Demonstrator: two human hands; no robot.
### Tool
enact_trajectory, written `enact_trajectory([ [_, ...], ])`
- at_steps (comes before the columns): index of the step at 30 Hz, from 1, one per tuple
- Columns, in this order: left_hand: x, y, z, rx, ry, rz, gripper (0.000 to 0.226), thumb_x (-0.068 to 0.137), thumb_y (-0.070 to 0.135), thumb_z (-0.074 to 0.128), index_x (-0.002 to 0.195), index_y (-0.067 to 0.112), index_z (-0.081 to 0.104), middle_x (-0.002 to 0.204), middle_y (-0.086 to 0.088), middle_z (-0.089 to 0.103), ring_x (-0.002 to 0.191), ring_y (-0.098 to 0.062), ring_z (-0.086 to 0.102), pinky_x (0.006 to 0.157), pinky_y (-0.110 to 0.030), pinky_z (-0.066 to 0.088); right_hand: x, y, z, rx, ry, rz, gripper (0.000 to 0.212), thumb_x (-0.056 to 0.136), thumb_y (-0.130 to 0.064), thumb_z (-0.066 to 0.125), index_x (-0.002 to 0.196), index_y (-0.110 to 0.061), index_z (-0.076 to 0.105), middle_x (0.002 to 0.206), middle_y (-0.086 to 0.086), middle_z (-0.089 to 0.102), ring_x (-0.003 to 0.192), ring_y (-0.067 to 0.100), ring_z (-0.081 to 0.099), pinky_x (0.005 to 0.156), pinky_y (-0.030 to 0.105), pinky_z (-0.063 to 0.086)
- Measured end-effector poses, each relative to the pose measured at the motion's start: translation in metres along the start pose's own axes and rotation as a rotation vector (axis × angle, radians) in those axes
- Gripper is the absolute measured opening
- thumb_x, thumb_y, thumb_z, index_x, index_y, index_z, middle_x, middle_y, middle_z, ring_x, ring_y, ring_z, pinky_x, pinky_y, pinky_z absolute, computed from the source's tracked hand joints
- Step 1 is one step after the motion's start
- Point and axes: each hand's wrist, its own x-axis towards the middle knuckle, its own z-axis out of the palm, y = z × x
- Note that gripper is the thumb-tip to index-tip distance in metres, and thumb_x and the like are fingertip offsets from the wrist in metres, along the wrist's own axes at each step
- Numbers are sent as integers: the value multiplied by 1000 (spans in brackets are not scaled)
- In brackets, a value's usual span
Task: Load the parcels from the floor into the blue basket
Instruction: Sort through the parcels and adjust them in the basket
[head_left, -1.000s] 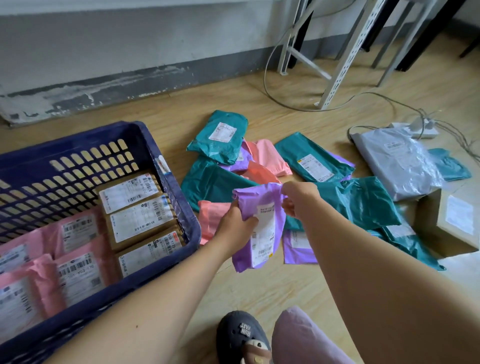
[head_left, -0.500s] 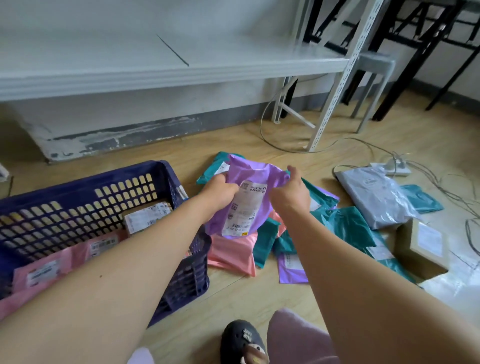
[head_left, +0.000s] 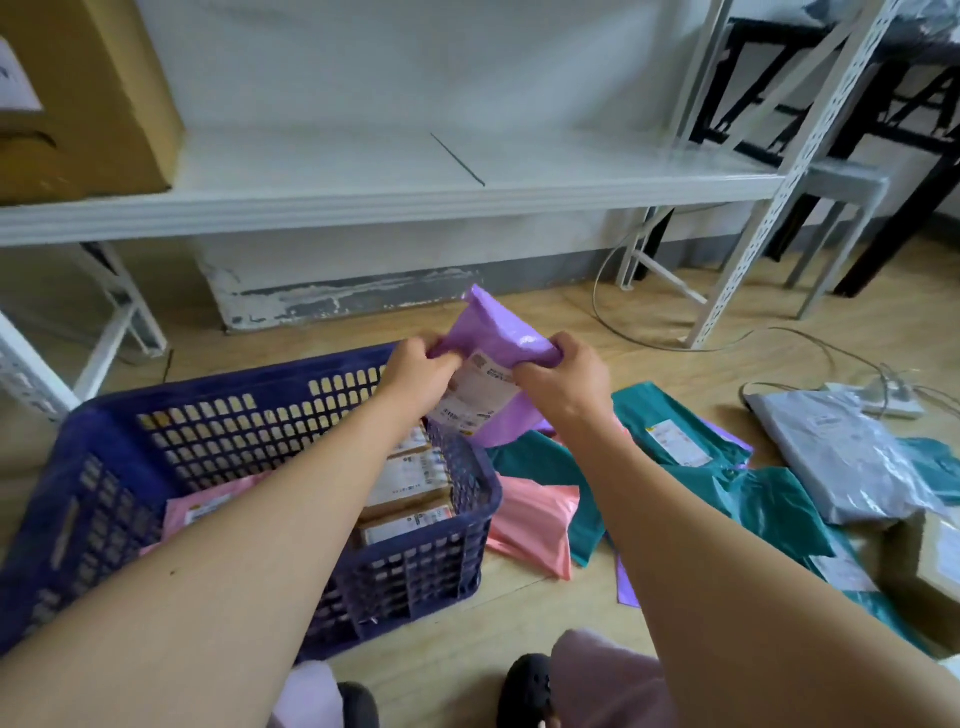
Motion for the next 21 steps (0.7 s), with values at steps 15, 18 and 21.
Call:
enact_trajectory([
  [15,7,-76,-90,-586,224,-568,19,91,29,59,79,14,57,82,-5,64,87,-25,62,83,-41,52,-2,-29,76,667,-180,482,17,75,5,45,68,-9,53,55,6,44,24,10,36,34,13,33],
  [18,13,-89,-106,-548,371,-533,12,86,26,66,83,15,64,99,-8,67,92,-27,63,92,-42,49,-1,-24,93,456,-236,474,17,73,2,50,62,-11,52,54,7,49,34,16,46,45,25,50],
  [21,13,-92,-119,-519,487,-490,20,88,25,63,71,17,61,82,-7,62,69,-23,58,80,-39,51,-6,-24,106,142,-236,354,5,75,-8,53,73,-13,54,67,8,60,66,29,64,77,44,56],
])
